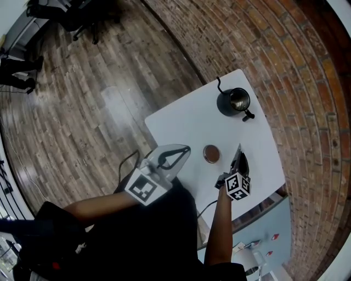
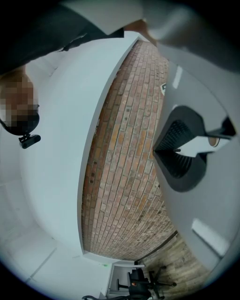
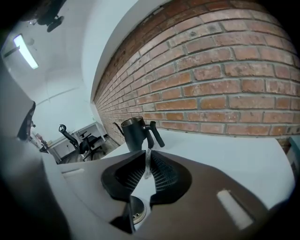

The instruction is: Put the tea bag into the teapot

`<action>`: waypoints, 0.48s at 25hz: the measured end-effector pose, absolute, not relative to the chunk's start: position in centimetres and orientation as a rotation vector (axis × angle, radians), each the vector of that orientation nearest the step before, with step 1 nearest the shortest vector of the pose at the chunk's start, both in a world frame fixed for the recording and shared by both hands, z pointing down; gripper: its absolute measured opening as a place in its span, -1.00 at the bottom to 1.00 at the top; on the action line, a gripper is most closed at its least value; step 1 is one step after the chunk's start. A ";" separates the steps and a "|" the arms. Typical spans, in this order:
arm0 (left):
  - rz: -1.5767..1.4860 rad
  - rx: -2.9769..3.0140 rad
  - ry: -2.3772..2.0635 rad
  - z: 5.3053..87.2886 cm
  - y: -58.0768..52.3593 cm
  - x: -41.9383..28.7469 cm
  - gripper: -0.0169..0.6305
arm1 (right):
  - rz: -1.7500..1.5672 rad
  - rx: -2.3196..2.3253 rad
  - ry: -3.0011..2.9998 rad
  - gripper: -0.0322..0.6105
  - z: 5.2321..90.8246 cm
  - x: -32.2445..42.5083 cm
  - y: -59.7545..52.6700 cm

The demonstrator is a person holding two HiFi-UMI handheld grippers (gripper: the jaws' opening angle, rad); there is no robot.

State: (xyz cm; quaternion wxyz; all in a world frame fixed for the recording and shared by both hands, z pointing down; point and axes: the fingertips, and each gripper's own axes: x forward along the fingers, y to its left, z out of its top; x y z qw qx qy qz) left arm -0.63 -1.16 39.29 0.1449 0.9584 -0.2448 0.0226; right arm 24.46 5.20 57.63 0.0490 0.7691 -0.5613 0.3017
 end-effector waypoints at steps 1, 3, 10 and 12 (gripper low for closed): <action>0.064 2.759 -0.703 39.3 -1.3 -0.6 -0.95 | 0.898 2.337 -1.717 -0.79 57.2 24.3 4.9; 0.066 2.757 -0.697 39.3 -1.6 -0.6 -0.95 | 0.866 2.330 -1.731 -0.79 56.4 24.2 4.2; 0.065 2.758 -0.679 39.7 -2.8 -0.6 -0.95 | 0.813 2.341 -1.751 -0.80 54.4 23.9 2.1; 0.066 2.749 -0.686 39.9 -2.9 -0.9 -0.95 | 0.809 2.337 -1.759 -0.80 54.1 23.7 1.6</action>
